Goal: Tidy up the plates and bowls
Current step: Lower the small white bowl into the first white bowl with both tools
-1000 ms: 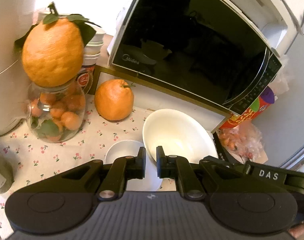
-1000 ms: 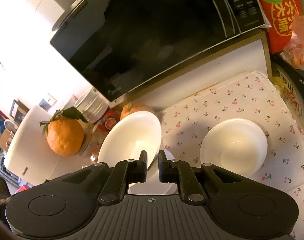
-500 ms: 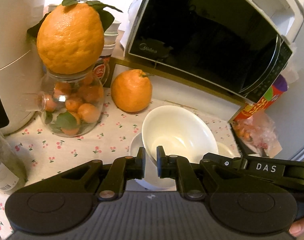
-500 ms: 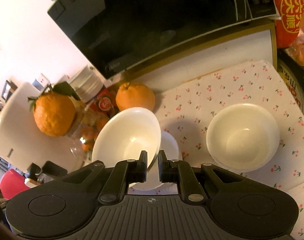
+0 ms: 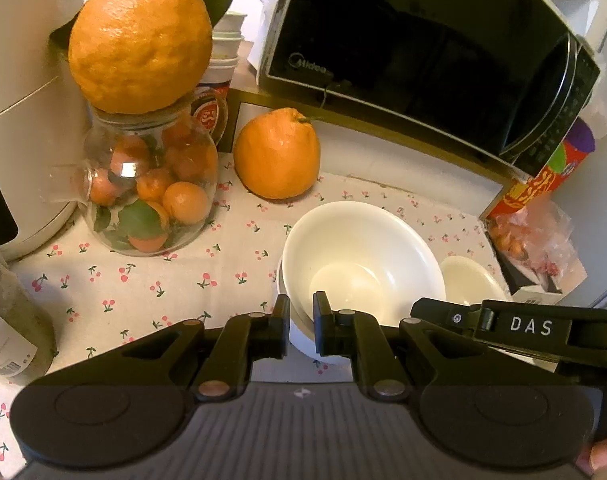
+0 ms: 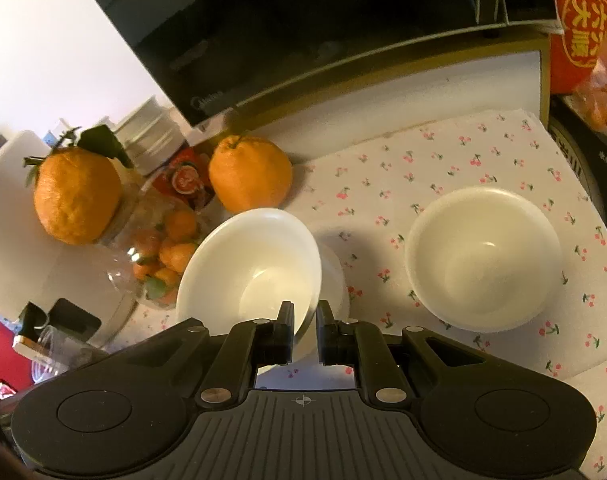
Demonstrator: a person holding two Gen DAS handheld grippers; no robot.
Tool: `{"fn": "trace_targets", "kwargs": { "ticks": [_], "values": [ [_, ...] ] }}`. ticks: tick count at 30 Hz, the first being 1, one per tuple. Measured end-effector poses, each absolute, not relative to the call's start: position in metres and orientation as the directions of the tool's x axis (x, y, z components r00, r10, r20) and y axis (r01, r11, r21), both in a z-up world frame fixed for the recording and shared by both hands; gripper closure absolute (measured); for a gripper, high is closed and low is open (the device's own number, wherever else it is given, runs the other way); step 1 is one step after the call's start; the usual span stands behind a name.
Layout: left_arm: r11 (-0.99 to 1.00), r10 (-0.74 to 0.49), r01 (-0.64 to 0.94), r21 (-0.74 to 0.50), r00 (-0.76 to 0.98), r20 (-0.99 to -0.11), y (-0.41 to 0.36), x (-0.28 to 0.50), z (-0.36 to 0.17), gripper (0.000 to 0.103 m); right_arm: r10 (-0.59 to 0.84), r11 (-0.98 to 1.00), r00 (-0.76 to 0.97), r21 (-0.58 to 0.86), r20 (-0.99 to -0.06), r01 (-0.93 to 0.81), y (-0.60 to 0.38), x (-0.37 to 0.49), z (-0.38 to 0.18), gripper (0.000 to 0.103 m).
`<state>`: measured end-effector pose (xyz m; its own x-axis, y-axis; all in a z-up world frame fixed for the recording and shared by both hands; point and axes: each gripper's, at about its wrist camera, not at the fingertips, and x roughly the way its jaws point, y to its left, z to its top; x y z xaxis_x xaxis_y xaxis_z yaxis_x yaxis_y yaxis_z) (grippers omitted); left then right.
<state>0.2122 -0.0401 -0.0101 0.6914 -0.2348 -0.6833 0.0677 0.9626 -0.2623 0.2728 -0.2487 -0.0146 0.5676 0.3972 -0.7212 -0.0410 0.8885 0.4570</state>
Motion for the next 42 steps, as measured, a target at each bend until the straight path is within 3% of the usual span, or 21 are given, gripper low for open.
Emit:
{"fn": "trace_targets", "kwargs": {
  "ticks": [27,30,34,39,42],
  "values": [
    [0.973,-0.208,0.065,-0.222,0.671,-0.712,-0.044,0.221,-0.027,0.088,0.391,0.894,0.535,0.447,-0.749,-0.028,-0.250,0.276,-0.031,0.088],
    [0.974,-0.204,0.065,-0.217,0.673,-0.711,-0.045,0.221,-0.027,0.087,0.398,0.890,0.530,0.456,-0.748,-0.025,-0.250,0.276,-0.031,0.080],
    [0.975,-0.197,0.062,-0.212,0.678,-0.708,-0.045,0.219,-0.026,0.071,0.402,0.887,0.528,0.460,-0.749,-0.023,-0.250,0.276,-0.030,0.071],
    [0.978,-0.193,0.074,-0.197,0.687,-0.701,-0.047,0.218,-0.023,0.058,0.400,0.886,0.535,0.464,-0.744,-0.018,-0.252,0.274,-0.028,0.060],
    [0.979,-0.192,0.083,-0.187,0.691,-0.697,-0.048,0.216,-0.022,0.048,0.403,0.881,0.542,0.473,-0.738,-0.010,-0.256,0.274,-0.026,0.049]
  ]
}}
